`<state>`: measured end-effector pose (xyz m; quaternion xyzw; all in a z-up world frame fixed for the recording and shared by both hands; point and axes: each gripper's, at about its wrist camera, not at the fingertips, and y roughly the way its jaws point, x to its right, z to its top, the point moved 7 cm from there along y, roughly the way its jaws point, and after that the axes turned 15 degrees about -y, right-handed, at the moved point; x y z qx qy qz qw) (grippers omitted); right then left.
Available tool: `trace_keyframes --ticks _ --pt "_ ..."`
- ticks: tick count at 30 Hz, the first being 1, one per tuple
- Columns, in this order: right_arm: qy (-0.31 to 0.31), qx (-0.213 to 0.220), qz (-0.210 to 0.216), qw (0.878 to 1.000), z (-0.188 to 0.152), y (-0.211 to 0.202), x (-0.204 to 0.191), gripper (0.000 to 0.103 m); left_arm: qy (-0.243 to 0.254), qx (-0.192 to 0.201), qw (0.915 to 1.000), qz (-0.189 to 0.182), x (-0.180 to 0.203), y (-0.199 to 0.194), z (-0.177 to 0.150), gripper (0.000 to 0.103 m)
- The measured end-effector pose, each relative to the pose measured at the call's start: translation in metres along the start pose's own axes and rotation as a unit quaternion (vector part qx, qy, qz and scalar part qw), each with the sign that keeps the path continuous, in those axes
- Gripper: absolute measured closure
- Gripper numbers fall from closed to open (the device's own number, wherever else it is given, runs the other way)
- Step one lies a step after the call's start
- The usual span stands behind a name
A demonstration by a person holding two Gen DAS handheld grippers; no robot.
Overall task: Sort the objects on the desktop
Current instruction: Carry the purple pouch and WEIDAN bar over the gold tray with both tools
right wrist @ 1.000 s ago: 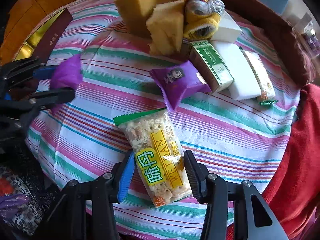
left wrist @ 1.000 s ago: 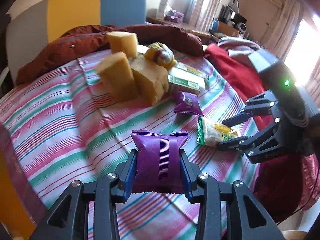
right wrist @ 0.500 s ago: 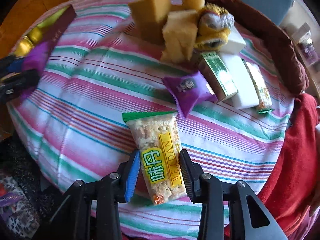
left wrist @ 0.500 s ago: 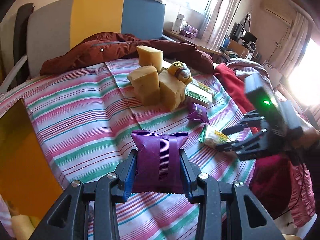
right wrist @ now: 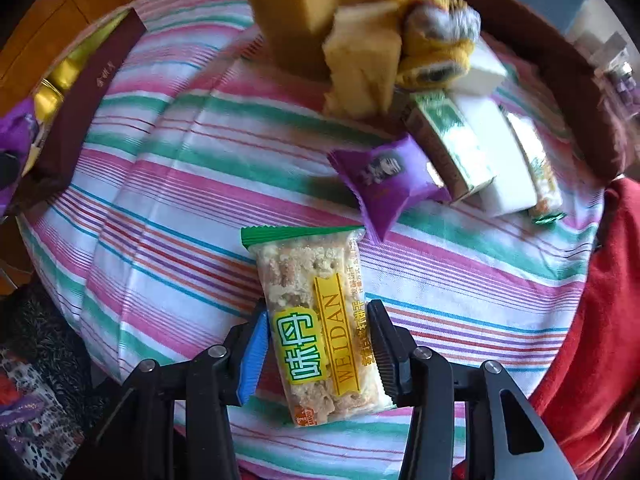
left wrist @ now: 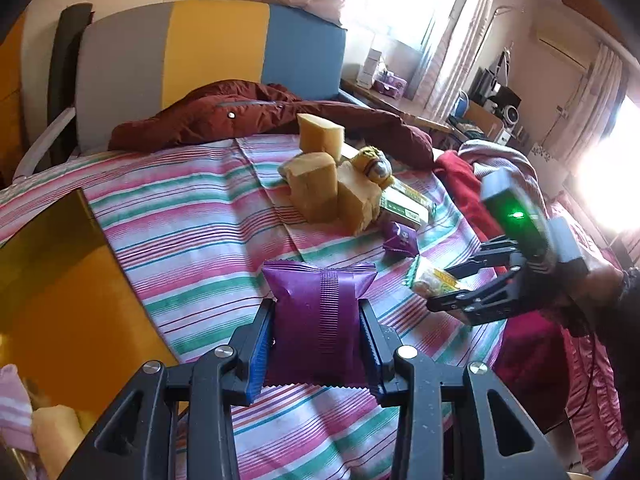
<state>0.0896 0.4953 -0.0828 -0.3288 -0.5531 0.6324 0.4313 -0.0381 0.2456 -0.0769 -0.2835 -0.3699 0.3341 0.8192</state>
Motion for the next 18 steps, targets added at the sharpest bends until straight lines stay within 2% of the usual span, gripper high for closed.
trace_keyframes --ticks 3,6,7,8,10,11,12,13,18 --pt "-0.012 0.033 -0.003 0.999 0.004 -0.03 -0.014 0.055 -0.015 0.008 0.9998 0.004 -0.012 -0.01 0.003 0.063" --pt "-0.02 0.088 0.003 0.996 0.019 -0.068 -0.033 0.055 -0.036 0.023 0.999 0.013 -0.03 -0.023 0.008 0.063" --pt "-0.021 0.101 0.009 0.995 0.021 -0.074 -0.007 0.055 -0.044 0.031 0.9983 0.021 -0.039 -0.029 0.01 0.063" --pt "-0.024 0.119 0.017 0.992 0.054 -0.058 -0.025 0.055 -0.052 0.038 0.9976 0.027 -0.047 -0.034 0.012 0.063" --pt "-0.033 0.15 0.035 0.988 0.078 -0.06 -0.03 0.055 -0.071 0.051 0.9955 0.037 -0.065 -0.046 0.018 0.063" --pt "-0.039 0.162 0.046 0.985 0.117 -0.047 -0.047 0.055 -0.083 0.06 0.9937 0.046 -0.077 -0.054 0.021 0.063" --pt "-0.045 0.174 0.056 0.982 0.142 -0.057 -0.07 0.055 -0.092 0.067 0.992 0.054 -0.087 -0.06 0.023 0.063" --pt "-0.051 0.184 0.067 0.979 0.166 -0.049 -0.098 0.055 -0.102 0.073 0.9899 0.065 -0.101 -0.066 0.026 0.063" --pt "-0.079 0.207 0.118 0.968 0.228 -0.02 -0.162 0.055 -0.143 0.095 0.9763 0.132 -0.167 -0.092 0.032 0.063"
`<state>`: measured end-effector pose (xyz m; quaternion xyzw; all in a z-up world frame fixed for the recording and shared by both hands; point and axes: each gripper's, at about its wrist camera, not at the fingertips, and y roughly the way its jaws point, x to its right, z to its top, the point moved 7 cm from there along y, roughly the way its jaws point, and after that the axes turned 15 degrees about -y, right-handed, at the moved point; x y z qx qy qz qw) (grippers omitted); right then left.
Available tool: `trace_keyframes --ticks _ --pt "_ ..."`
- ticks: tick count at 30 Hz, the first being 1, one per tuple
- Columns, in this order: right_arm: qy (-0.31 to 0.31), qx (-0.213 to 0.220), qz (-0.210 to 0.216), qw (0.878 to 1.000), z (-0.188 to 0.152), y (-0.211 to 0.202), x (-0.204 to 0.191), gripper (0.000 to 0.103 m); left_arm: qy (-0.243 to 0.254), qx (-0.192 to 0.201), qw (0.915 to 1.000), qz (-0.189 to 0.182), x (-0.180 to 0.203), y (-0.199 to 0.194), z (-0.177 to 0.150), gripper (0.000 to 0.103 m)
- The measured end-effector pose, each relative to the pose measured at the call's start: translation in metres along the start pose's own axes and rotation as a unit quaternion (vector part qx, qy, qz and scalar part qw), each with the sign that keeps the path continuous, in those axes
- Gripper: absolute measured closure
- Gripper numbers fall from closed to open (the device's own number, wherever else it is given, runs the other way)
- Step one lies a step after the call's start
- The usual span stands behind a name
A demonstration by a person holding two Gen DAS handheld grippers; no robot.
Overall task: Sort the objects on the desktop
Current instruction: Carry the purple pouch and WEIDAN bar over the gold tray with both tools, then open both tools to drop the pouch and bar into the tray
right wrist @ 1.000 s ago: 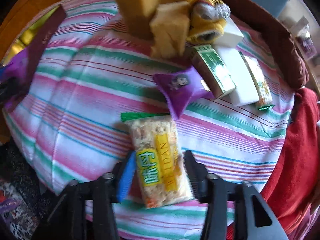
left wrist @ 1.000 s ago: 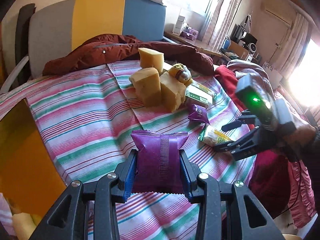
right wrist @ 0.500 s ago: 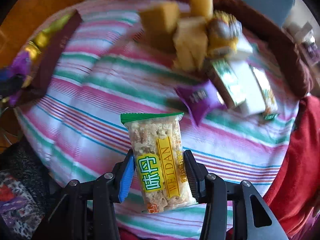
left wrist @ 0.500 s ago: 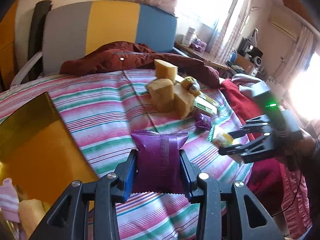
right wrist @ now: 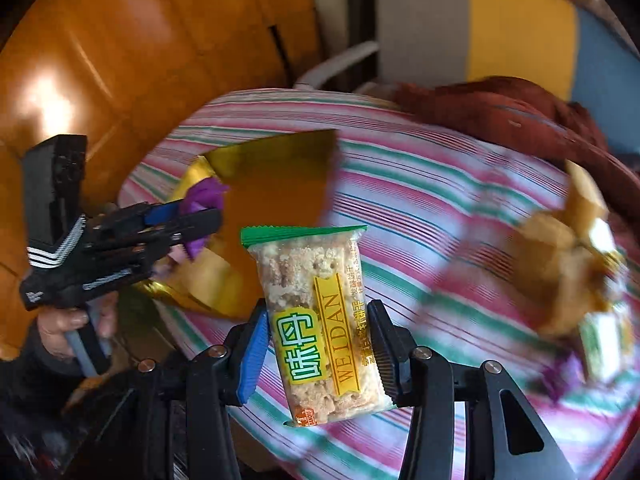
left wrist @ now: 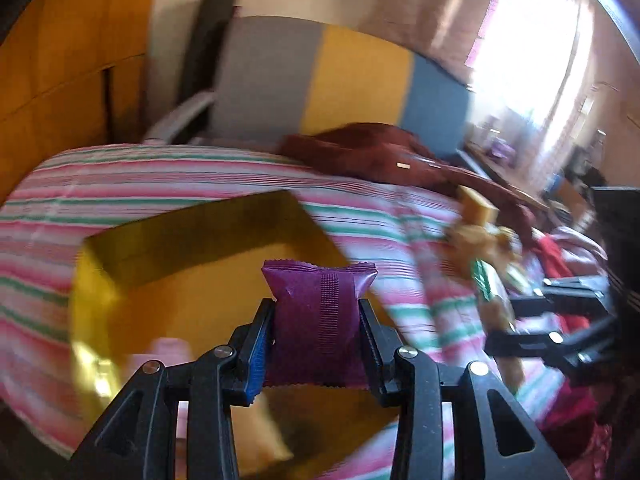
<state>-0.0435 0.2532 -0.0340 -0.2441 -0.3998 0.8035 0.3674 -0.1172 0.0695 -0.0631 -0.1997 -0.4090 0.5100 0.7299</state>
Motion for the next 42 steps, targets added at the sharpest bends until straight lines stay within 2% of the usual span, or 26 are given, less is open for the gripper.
trace_keyframes --ticks 5,8,11,13,14,18,22,26,27,33,39,42 --pt "0.015 -0.005 0.045 0.999 0.034 0.063 -0.028 0.055 -0.029 0.016 0.997 0.07 -0.06 0.002 0.02 0.063" --pt "0.033 -0.017 0.062 0.997 0.05 0.101 -0.036 0.054 -0.043 0.023 0.9937 0.101 -0.088 0.004 0.031 0.056" --pt "0.049 -0.025 0.076 0.996 0.059 0.128 -0.047 0.052 -0.056 0.03 0.9919 0.11 -0.104 0.001 0.037 0.051" --pt "0.062 -0.024 0.092 0.994 0.066 0.151 -0.052 0.046 -0.067 0.03 0.9918 0.105 -0.108 -0.001 0.037 0.048" --pt "0.068 -0.02 0.1 0.992 0.068 0.153 -0.053 0.042 -0.072 0.031 0.9915 0.104 -0.109 -0.003 0.037 0.048" --pt "0.067 -0.016 0.108 0.992 0.071 0.155 -0.058 0.042 -0.079 0.04 0.991 0.1 -0.111 -0.011 0.031 0.048" --pt "0.054 -0.014 0.084 0.995 0.061 0.147 -0.062 0.04 -0.078 0.055 0.9912 0.092 -0.1 -0.023 0.021 0.048" --pt "0.035 -0.001 0.029 0.999 0.048 0.13 -0.061 0.029 -0.061 0.064 0.9926 0.084 -0.08 -0.031 0.013 0.048" --pt "0.032 0.003 0.02 0.999 0.045 0.125 -0.062 0.023 -0.054 0.065 0.9929 0.083 -0.075 -0.033 0.012 0.048" --pt "0.023 0.042 -0.036 0.998 0.029 0.093 -0.058 0.011 -0.023 0.056 0.9959 0.068 -0.04 -0.035 0.0 0.048" --pt "0.035 0.045 -0.089 0.994 0.007 0.074 -0.033 0.009 -0.002 0.035 0.9984 0.045 -0.014 -0.027 -0.016 0.049" --pt "0.055 0.041 -0.104 0.992 -0.006 0.069 -0.017 0.009 0.008 0.022 0.9995 0.021 0.002 -0.023 -0.025 0.049"
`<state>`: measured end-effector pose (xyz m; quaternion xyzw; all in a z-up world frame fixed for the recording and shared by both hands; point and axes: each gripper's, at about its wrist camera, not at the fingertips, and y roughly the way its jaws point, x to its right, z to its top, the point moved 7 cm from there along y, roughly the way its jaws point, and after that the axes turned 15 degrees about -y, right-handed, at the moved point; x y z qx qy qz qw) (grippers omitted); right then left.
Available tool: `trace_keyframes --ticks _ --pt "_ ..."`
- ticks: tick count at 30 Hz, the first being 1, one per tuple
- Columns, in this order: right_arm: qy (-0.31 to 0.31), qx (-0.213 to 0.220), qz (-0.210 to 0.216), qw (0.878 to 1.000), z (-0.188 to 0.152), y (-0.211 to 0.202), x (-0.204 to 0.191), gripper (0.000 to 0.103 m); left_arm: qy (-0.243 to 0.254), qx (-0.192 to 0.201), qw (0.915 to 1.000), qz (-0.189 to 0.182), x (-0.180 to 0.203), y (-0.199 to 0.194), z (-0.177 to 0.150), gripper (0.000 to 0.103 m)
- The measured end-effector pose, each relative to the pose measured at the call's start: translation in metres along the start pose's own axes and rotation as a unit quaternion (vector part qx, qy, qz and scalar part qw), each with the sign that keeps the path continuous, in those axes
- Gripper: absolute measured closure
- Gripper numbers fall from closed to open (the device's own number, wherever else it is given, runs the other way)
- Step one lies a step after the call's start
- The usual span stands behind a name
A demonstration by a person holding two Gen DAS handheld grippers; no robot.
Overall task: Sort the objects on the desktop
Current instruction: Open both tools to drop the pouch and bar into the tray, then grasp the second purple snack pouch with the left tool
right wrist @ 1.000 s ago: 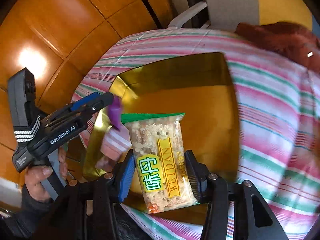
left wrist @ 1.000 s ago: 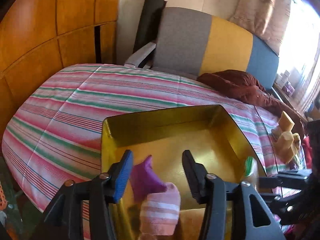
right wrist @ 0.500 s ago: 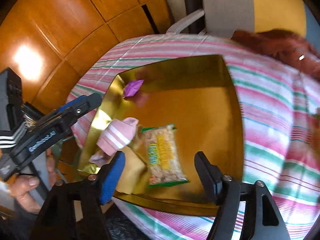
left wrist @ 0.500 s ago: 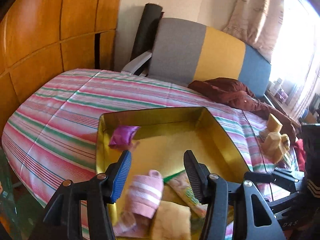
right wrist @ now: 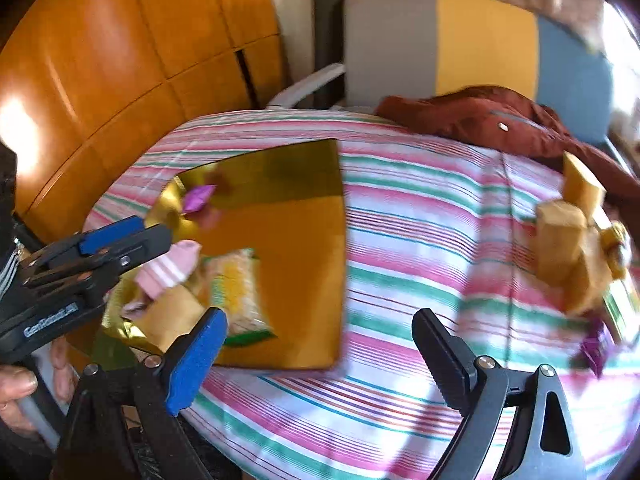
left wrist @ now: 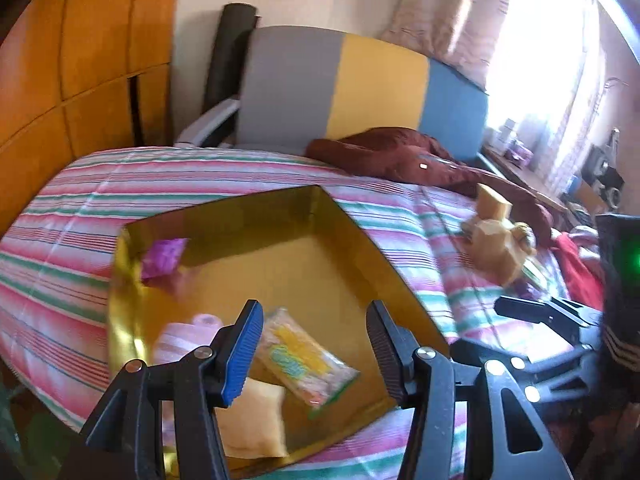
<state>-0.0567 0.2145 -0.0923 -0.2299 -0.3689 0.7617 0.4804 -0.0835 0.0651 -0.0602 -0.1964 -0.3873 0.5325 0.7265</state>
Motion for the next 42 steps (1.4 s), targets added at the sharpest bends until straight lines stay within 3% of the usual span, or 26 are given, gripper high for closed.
trace_keyframes --ticks 12,21,33,42 --pt "0.114 -0.019 -0.065 0.991 -0.053 -0.025 0.103 0.008 0.04 -0.054 0.9954 -0.068 0.063 0.013 -0.028 0.048" --pt "0.194 -0.031 -0.126 0.972 -0.105 -0.069 0.193 0.008 0.091 -0.088 0.9882 -0.085 0.11 0.029 -0.048 0.048" --pt "0.28 -0.038 -0.152 0.947 -0.149 -0.093 0.284 0.008 0.18 -0.128 0.9666 -0.13 0.192 0.058 -0.081 0.048" --pt "0.362 0.02 -0.154 0.919 -0.169 -0.087 0.331 0.008 0.238 -0.157 0.9448 -0.162 0.257 0.091 -0.106 0.048"
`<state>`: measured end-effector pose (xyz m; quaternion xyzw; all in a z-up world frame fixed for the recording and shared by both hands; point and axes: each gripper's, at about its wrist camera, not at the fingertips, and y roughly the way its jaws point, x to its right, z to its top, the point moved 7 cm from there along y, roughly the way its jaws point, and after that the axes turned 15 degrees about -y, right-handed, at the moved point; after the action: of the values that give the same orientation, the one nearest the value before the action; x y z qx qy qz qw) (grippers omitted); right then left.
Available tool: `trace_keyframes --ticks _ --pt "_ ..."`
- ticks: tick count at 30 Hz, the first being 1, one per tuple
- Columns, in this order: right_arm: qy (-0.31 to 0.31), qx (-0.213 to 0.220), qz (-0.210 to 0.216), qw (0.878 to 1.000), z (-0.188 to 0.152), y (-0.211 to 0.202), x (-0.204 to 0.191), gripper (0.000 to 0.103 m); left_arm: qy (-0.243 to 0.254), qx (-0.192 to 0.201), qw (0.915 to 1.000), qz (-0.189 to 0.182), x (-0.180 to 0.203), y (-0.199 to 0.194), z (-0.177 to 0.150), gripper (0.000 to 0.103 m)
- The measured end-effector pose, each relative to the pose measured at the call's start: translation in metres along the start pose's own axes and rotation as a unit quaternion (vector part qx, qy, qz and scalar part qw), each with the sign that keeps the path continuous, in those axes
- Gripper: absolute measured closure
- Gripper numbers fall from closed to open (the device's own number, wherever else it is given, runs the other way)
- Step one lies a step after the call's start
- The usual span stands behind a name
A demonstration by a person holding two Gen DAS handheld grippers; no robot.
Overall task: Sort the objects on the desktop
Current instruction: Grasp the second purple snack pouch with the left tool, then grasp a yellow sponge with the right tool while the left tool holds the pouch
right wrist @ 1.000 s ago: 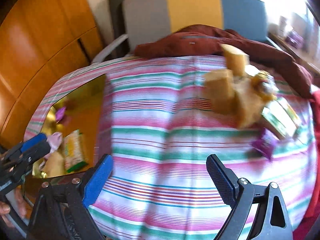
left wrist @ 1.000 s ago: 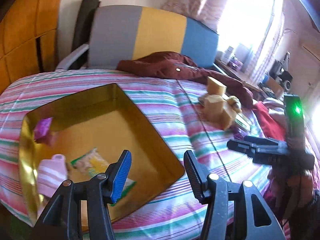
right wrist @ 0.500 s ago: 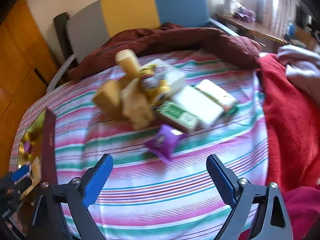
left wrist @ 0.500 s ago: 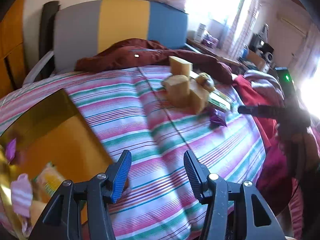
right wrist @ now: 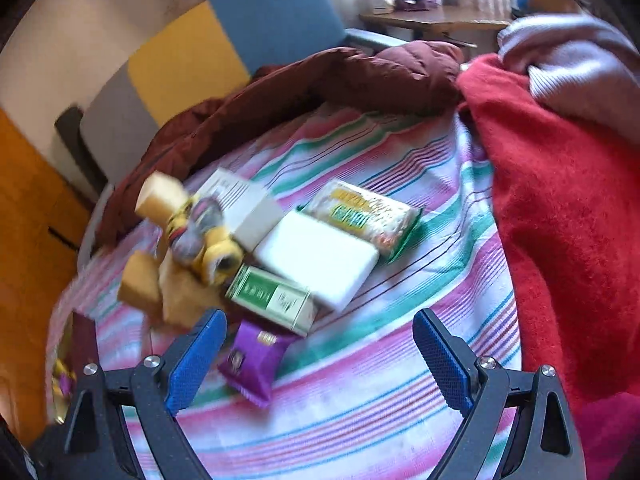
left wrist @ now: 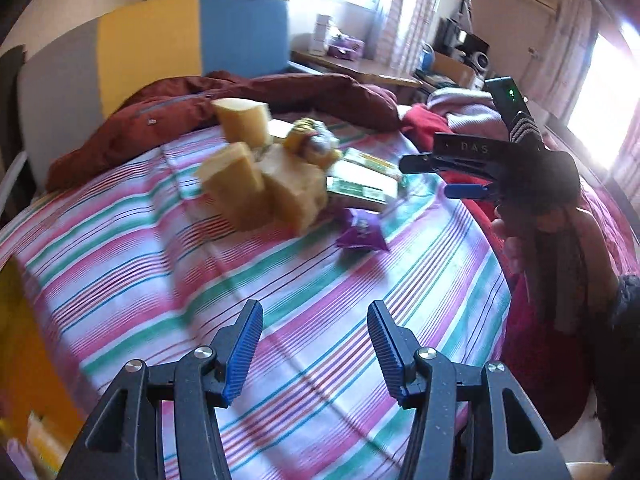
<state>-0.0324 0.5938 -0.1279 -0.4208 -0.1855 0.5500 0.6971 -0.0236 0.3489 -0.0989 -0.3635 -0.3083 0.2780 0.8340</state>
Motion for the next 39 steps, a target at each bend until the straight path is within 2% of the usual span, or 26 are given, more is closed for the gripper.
trace_keyframes --ticks 7,15,24,26,27,33,39 --pt "0.074 0.004 0.018 0.997 -0.005 0.004 0.026 0.007 0.015 -0.029 0.9993 -0.019 0.033 0.049 0.014 0.048" --pt "0.065 0.004 0.025 0.998 -0.002 0.006 0.021 0.007 0.036 -0.042 0.9984 -0.015 0.054 0.091 0.034 0.048" --pt "0.064 0.007 0.032 0.997 0.0 0.007 0.02 0.007 0.063 -0.052 0.9966 0.002 0.064 0.131 0.043 0.048" --pt "0.06 0.006 0.031 0.998 0.0 0.007 0.019 0.007 0.063 -0.055 0.9965 0.009 0.063 0.138 0.042 0.053" --pt "0.058 0.005 0.03 0.998 0.0 0.008 0.018 0.007 0.061 -0.057 0.9964 0.01 0.062 0.14 0.041 0.061" --pt "0.048 0.0 0.028 0.998 -0.001 0.01 0.016 0.008 0.053 -0.038 0.9979 0.003 0.052 0.129 0.034 0.066" --pt "0.001 -0.012 0.053 0.998 -0.001 0.016 -0.006 0.017 0.012 -0.022 0.9997 0.007 0.021 0.097 0.011 0.066"
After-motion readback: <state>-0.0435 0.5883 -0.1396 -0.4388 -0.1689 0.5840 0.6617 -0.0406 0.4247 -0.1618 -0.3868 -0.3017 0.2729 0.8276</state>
